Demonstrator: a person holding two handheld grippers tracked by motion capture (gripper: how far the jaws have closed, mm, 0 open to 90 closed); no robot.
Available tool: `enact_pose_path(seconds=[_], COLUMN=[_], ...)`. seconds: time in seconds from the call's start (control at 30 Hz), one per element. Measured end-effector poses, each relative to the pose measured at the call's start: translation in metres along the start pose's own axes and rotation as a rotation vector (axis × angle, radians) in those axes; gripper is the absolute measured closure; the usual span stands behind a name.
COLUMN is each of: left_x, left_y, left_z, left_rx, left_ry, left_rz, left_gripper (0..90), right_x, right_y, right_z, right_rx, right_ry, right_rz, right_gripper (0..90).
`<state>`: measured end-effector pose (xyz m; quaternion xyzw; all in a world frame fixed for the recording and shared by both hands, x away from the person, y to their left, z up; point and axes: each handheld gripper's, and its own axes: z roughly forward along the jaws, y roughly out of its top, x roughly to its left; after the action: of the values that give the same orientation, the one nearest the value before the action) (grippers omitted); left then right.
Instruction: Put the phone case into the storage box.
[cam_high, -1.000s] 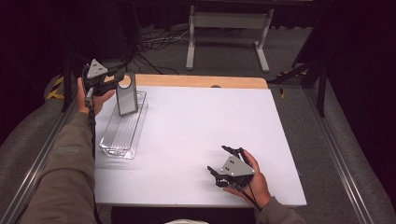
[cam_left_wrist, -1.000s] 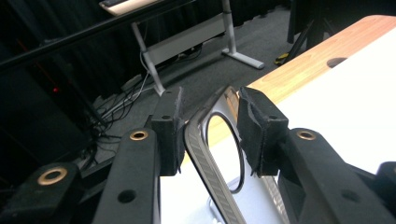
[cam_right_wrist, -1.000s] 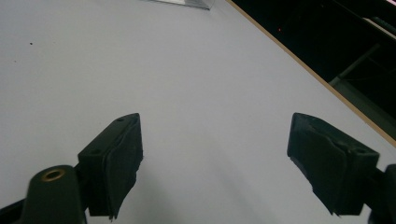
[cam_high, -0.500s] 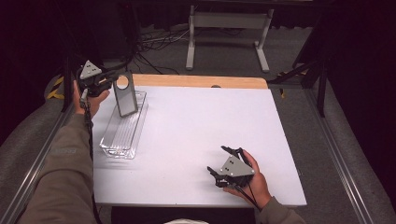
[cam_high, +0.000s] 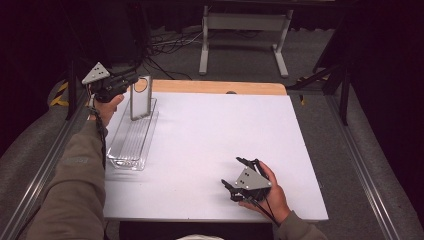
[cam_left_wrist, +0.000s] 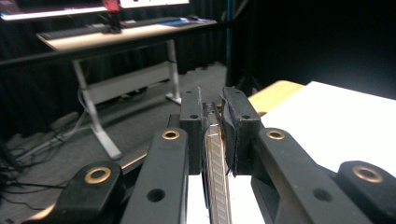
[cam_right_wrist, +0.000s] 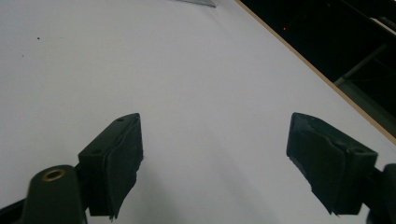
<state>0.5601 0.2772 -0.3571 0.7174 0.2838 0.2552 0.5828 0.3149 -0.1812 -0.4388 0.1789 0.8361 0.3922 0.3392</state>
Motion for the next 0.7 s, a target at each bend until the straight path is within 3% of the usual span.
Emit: enact_pose_path(seconds=[0.03,0.17,0.2,0.23,0.27,0.3,0.37,0.47,0.6,0.7], left_x=[0.0,0.002,0.002,0.002,0.004,0.005,0.006,0.009,0.01,0.007], left_y=[-0.002,-0.005,-0.005,-0.005,-0.006,-0.006,-0.007,-0.008,-0.01,-0.011], left_z=[0.003,0.005,0.005,0.007,0.007,0.008,0.008,0.009,0.014,0.019], left_rx=[0.038,0.034,0.041,0.1,0.12,0.152,0.152,0.202,0.229,0.244], left_ry=[0.011,0.027,0.044,0.121,0.125,0.155,0.156,0.226,0.258,0.273], left_rz=[0.018,0.023,0.028,0.072,0.08,0.094,0.093,0.123,0.136,0.146], left_gripper=[79.2,78.6,78.6,76.2,75.9,75.0,74.9,72.0,68.8,61.1], right_x=[0.0,0.001,0.001,0.001,0.001,0.001,0.001,0.001,0.002,0.002], right_y=[0.0,0.0,0.0,0.0,0.0,0.0,0.0,0.0,0.001,0.0], right_z=[0.0,0.001,0.001,0.001,0.001,0.0,0.001,0.001,0.0,0.001], right_rx=[0.002,0.001,0.001,0.001,0.0,-0.001,0.0,0.0,0.0,0.003], right_ry=[0.001,0.004,0.004,0.005,0.005,0.007,0.008,0.007,0.006,0.007], right_rz=[-0.001,-0.003,-0.003,-0.001,-0.002,-0.003,-0.006,-0.005,-0.009,-0.01], right_gripper=[19.5,19.5,19.5,19.5,19.5,19.5,19.5,19.5,19.5,19.5])
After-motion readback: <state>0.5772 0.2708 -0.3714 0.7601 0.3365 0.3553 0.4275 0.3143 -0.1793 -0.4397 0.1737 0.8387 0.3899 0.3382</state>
